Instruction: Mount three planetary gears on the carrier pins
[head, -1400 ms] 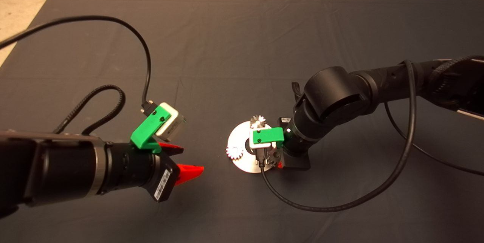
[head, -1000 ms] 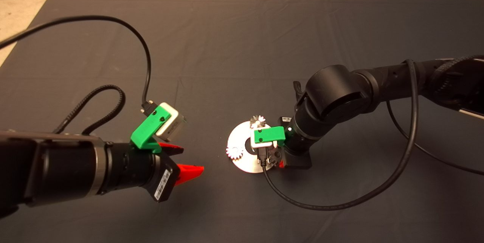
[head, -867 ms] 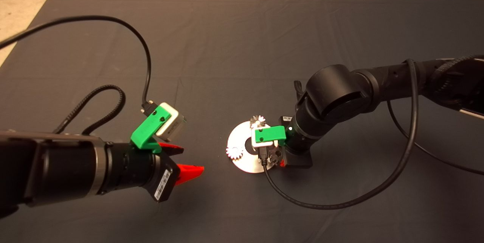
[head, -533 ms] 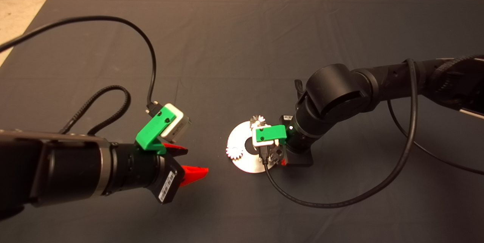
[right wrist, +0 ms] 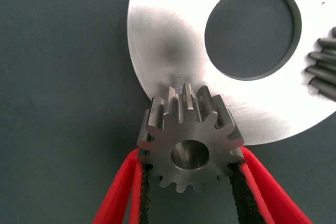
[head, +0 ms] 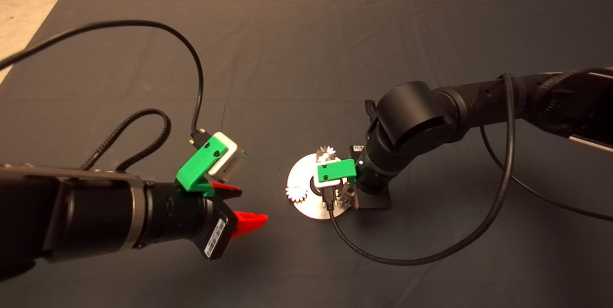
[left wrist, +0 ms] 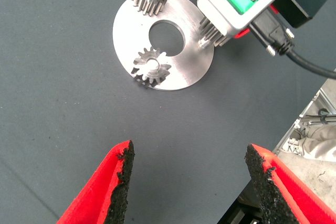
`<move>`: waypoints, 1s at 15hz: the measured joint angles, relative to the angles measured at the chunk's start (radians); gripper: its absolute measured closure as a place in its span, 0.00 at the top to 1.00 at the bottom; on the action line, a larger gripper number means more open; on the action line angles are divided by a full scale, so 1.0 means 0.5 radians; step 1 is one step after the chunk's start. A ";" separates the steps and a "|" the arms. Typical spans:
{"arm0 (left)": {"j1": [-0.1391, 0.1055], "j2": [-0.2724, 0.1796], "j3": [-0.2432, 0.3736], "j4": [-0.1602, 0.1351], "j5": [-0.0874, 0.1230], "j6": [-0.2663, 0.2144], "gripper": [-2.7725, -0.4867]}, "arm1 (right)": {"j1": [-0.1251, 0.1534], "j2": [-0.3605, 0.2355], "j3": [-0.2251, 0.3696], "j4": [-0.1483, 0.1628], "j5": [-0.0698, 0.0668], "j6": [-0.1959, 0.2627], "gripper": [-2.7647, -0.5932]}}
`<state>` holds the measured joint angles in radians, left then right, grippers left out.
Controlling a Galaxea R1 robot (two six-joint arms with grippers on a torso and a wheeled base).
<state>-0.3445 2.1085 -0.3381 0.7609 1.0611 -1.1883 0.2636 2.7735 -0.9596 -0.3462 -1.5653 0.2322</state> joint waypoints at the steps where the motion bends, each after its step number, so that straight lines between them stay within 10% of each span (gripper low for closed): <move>1: 0.000 -0.001 0.000 -0.001 0.000 0.000 0.43 | -0.001 0.014 -0.004 0.000 0.003 0.000 0.14; 15: 0.000 -0.009 0.000 0.025 0.002 0.000 0.43 | -0.060 0.062 -0.002 -0.057 0.023 -0.009 0.14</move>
<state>-0.3445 2.1043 -0.3381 0.7734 1.0621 -1.1884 0.2338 2.8043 -0.9608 -0.3747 -1.5540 0.2279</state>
